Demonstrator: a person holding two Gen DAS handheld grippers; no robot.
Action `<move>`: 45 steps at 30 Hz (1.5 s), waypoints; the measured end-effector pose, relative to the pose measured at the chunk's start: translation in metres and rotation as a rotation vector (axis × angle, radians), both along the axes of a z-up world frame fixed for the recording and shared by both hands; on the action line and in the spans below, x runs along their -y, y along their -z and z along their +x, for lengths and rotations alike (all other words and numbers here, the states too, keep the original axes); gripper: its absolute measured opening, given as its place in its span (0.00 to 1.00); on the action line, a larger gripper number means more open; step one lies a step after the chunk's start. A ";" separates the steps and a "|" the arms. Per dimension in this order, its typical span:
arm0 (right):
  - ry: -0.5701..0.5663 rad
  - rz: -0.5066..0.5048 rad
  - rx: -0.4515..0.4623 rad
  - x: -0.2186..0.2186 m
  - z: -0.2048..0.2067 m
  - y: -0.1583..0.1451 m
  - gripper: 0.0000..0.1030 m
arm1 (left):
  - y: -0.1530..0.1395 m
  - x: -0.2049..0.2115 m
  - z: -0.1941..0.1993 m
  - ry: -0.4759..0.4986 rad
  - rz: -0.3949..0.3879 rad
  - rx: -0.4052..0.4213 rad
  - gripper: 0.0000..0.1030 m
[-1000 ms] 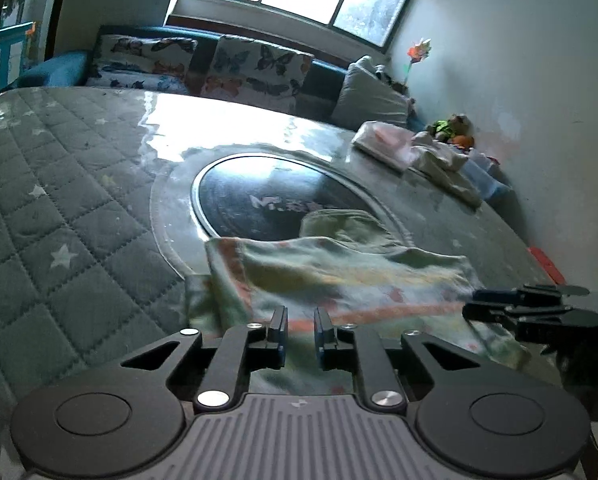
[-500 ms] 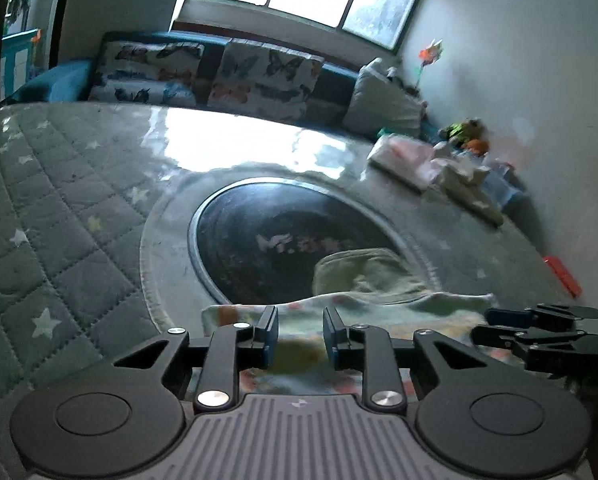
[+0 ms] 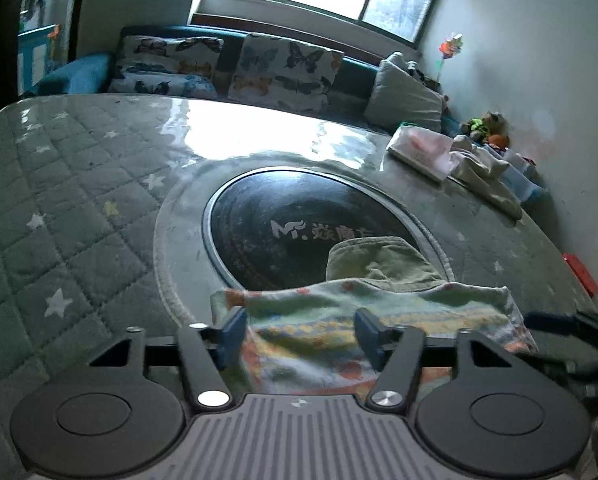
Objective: Fold clothes
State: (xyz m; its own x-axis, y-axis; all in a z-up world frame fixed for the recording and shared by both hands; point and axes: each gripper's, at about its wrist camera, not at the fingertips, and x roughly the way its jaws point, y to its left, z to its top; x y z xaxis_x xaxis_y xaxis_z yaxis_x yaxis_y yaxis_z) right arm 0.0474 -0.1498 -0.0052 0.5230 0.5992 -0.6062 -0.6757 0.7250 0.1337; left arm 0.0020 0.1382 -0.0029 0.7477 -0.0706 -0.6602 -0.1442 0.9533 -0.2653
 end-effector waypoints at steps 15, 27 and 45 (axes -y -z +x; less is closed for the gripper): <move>0.006 -0.089 0.039 -0.010 -0.027 0.034 1.00 | 0.002 0.015 -0.034 -0.110 0.059 -0.053 1.00; -0.004 -0.076 0.076 -0.007 -0.030 0.040 1.00 | 0.019 0.020 -0.033 -0.152 0.064 -0.153 1.00; -0.010 -0.069 0.074 -0.006 -0.030 0.041 1.00 | 0.016 0.010 -0.037 -0.171 -0.009 -0.136 1.00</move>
State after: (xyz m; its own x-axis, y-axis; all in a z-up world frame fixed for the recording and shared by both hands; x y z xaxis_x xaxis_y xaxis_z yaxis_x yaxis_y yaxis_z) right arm 0.0169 -0.1441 -0.0457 0.5622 0.5629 -0.6058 -0.6892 0.7238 0.0330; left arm -0.0346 0.1285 -0.0191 0.6534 0.0437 -0.7557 -0.3391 0.9094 -0.2407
